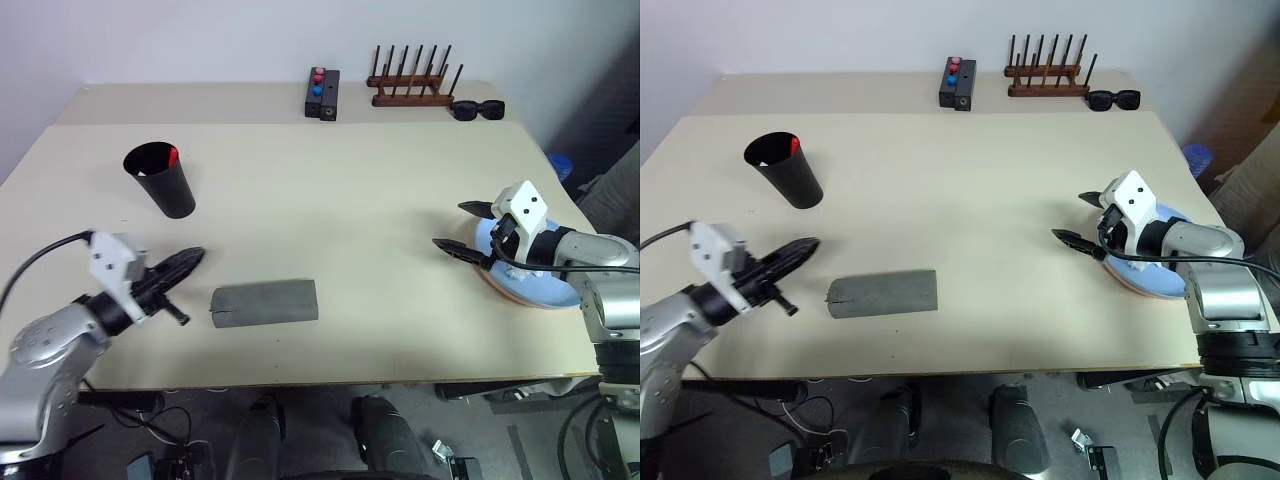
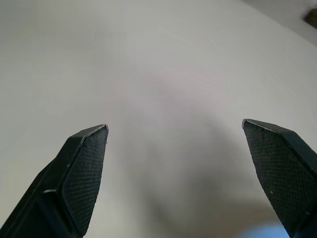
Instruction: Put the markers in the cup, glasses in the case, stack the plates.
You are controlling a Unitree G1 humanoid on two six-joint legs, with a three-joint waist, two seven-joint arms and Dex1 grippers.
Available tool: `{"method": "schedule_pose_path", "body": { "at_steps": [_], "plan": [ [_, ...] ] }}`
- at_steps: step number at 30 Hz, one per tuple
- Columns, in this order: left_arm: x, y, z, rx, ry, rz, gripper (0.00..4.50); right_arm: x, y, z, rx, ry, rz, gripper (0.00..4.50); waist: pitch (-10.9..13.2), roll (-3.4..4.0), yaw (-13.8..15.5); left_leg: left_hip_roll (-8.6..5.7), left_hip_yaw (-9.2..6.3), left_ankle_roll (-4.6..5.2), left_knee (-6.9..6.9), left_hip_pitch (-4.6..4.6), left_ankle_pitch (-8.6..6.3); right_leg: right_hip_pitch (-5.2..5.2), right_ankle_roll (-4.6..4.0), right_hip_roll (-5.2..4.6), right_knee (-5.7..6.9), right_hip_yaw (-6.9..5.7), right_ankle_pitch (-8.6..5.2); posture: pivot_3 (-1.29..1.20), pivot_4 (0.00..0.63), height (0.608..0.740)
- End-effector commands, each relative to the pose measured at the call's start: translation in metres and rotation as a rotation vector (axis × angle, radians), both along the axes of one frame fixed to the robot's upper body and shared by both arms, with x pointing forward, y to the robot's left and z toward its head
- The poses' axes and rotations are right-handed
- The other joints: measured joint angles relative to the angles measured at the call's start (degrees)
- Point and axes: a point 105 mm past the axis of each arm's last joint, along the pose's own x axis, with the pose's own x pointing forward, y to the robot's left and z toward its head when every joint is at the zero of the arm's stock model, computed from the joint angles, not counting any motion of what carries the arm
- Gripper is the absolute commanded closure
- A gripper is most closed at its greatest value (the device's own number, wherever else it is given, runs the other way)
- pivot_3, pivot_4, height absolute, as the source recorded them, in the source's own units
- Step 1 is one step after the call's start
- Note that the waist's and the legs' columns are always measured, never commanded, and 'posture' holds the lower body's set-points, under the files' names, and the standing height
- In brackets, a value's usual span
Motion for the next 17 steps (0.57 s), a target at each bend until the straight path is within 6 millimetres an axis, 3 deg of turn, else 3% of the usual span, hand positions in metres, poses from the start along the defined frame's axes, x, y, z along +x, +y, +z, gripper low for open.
{"method": "schedule_pose_path", "body": {
  "at_steps": [1,6,17],
  "plan": [
    [-0.010,0.021,0.010,0.032,-0.053,0.078,4.50,0.001,0.005,0.013,0.069,-0.027,0.043,0.07,-0.01,-0.03,-0.03,0.00,0.00,0.00,0.01,0.00,0.00,0.00,-0.01,0.00,0.00,0.00,0.00,0.00,0.150,0.740],
    [-0.018,0.028,0.005,0.035,-0.042,0.114,4.50,0.002,0.008,0.010,0.106,-0.004,0.077,0.07,-0.01,-0.03,-0.12,0.00,0.05,-0.02,0.04,0.00,-0.01,-0.02,-0.06,-0.05,-0.02,0.00,0.04,0.00,0.150,0.740],
    [-0.025,0.012,0.000,0.007,-0.047,0.129,4.50,0.003,0.009,-0.004,0.143,0.079,0.105,0.07,-0.01,-0.03,-0.22,0.01,0.09,-0.02,-0.02,0.00,-0.01,-0.05,-0.07,-0.04,-0.05,0.01,0.04,0.00,0.150,0.740]
  ]
}}
